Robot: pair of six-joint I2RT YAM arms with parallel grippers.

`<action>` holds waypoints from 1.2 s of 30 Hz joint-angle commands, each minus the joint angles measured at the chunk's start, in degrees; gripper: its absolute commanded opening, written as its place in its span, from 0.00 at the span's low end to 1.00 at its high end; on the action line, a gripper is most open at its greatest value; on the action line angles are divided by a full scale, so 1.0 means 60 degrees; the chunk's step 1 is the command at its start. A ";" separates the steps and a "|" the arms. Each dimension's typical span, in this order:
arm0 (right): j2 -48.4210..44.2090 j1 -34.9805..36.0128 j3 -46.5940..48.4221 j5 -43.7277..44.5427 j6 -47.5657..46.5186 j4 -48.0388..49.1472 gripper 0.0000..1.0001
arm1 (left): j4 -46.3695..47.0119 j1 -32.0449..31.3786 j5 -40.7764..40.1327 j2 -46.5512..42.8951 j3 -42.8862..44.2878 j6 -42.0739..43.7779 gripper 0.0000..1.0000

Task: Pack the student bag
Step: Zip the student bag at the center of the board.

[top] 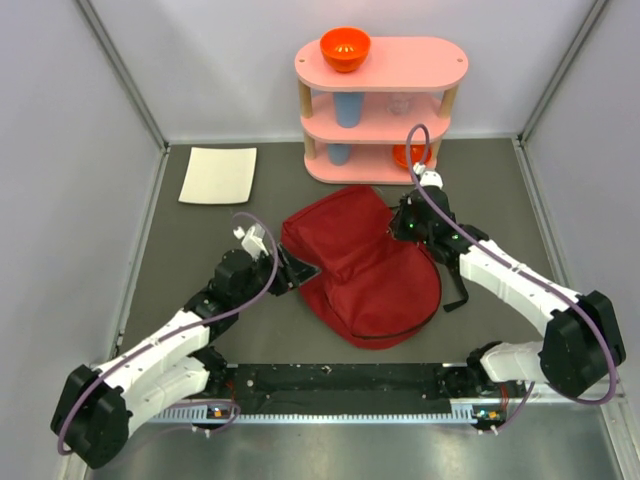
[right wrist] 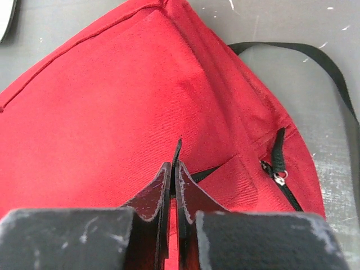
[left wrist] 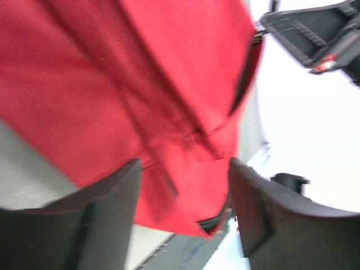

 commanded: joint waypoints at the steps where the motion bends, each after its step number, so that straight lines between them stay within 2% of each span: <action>1: -0.0138 -0.0103 -0.0120 -0.0783 0.0082 0.0687 0.00 | 0.1452 -0.0089 0.1247 0.0394 0.1231 -0.0525 0.78; 4: -0.0182 -0.0103 -0.0150 -0.0770 0.0126 0.0702 0.00 | 0.1143 -0.0279 0.1057 0.0805 0.1569 -0.0950 0.88; 6: -0.0298 -0.0089 -0.0164 -0.0769 0.0126 0.0688 0.00 | 0.1099 -0.0338 0.0955 0.1055 0.1497 -0.1170 0.90; 12: -0.0592 -0.0030 -0.0150 -0.0872 0.0199 0.0702 0.00 | 0.1319 -0.0514 0.0866 0.2241 0.1642 -0.1464 0.89; 15: -0.0592 0.0014 -0.0106 -0.0916 0.0228 0.0658 0.00 | 0.0764 -0.0763 0.0458 0.2403 0.1861 -0.1392 0.89; 20: -0.0665 0.0233 -0.0135 -0.0858 0.0272 0.0673 0.00 | 0.0952 -0.0895 -0.0116 0.2959 0.2198 -0.1348 0.86; 21: -0.0680 0.0335 -0.0150 -0.0857 0.0273 0.0673 0.00 | 0.1315 -0.0895 -0.0086 0.3265 0.2301 -0.1362 0.79; 26: -0.0768 0.0556 -0.0296 -0.0843 0.0316 0.0687 0.00 | 0.1627 -0.0939 -0.0056 0.4029 0.2872 -0.1158 0.60; 27: -0.0797 0.0585 -0.0340 -0.0799 0.0331 0.0687 0.00 | 0.1714 -0.0939 -0.0042 0.4073 0.2859 -0.1128 0.47; 28: -0.0841 0.0585 -0.0369 -0.0755 0.0331 0.0687 0.00 | 0.1729 -0.0939 -0.0071 0.4088 0.2800 -0.1070 0.40; 29: -0.0856 0.0585 -0.0413 -0.0711 0.0317 0.0687 0.00 | 0.1671 -0.0939 -0.0144 0.4045 0.2771 -0.1011 0.29; 31: -0.0870 0.0585 -0.0399 -0.0550 0.0287 0.0658 0.00 | 0.1554 -0.0939 -0.0276 0.3782 0.2654 -0.0923 0.00; 36: -0.0607 0.0527 -0.0238 -0.0213 0.0199 0.0570 0.00 | 0.0355 -0.0881 -0.0992 0.2758 0.2551 0.0174 0.00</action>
